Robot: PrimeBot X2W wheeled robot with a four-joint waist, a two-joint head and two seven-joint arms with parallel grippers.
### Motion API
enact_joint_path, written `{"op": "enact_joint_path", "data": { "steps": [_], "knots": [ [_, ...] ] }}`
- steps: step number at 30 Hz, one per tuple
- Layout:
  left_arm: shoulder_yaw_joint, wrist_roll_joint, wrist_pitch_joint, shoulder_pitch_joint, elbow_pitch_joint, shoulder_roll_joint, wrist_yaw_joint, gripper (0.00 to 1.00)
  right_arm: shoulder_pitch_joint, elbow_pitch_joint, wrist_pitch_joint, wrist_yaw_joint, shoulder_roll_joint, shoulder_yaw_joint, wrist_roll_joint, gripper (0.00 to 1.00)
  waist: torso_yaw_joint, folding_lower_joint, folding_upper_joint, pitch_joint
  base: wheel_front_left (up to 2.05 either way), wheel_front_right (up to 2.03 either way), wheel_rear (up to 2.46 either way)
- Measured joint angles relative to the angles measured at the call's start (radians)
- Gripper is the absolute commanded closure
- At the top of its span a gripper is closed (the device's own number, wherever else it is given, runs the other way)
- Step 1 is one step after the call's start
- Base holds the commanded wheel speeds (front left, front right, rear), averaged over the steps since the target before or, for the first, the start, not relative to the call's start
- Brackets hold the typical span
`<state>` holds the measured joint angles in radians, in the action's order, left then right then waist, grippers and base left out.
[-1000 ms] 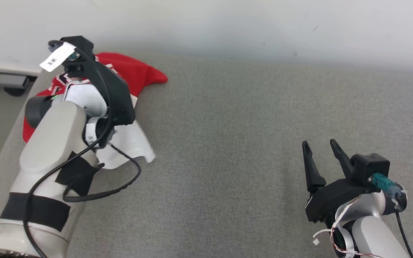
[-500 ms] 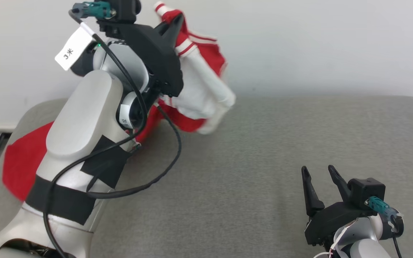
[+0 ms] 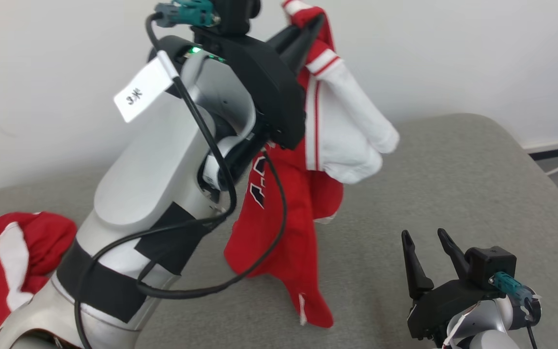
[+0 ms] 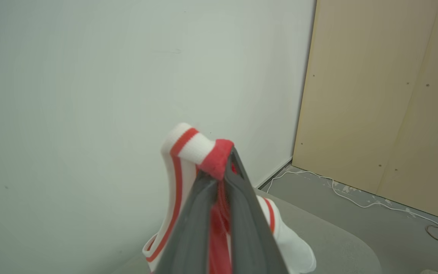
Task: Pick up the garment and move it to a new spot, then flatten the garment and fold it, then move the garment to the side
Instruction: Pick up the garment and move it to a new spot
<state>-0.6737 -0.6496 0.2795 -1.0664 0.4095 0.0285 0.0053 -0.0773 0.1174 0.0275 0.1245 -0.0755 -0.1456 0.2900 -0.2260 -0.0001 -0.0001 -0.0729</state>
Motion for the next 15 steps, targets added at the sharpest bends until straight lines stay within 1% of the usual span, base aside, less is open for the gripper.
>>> {"op": "enact_joint_path", "data": {
  "steps": [5,8,9,12,15],
  "knots": [
    [-0.058,-0.081,-0.046,-0.002,-0.032,0.002,0.026,1.00,-0.008,0.001,0.008,0.000,0.003,-0.013,0.000,0.00,-0.062,0.0000,0.0000,0.001,0.00,0.00,0.00],
    [-0.082,-0.085,-0.080,-0.017,-0.023,0.001,0.049,1.00,-0.027,0.002,0.008,0.000,0.006,-0.023,0.000,0.00,-0.096,0.0000,0.0000,0.005,0.00,0.00,0.00],
    [-0.082,-0.085,-0.080,-0.017,-0.023,0.001,0.049,1.00,-0.027,0.002,0.008,0.000,0.006,-0.023,0.000,0.00,-0.096,0.0000,0.0000,0.005,0.00,0.00,0.00],
    [-0.101,-0.118,-0.111,-0.039,-0.002,0.001,0.058,1.00,-0.037,0.004,0.009,0.000,0.008,-0.029,0.000,0.00,-0.130,0.0001,0.0001,0.010,0.00,0.00,0.00],
    [-0.105,-0.131,-0.172,-0.059,0.008,0.001,0.075,1.00,-0.036,0.008,0.009,0.000,0.008,-0.033,0.001,0.00,-0.160,0.0001,0.0001,0.017,0.00,0.00,0.00]
  ]
}}
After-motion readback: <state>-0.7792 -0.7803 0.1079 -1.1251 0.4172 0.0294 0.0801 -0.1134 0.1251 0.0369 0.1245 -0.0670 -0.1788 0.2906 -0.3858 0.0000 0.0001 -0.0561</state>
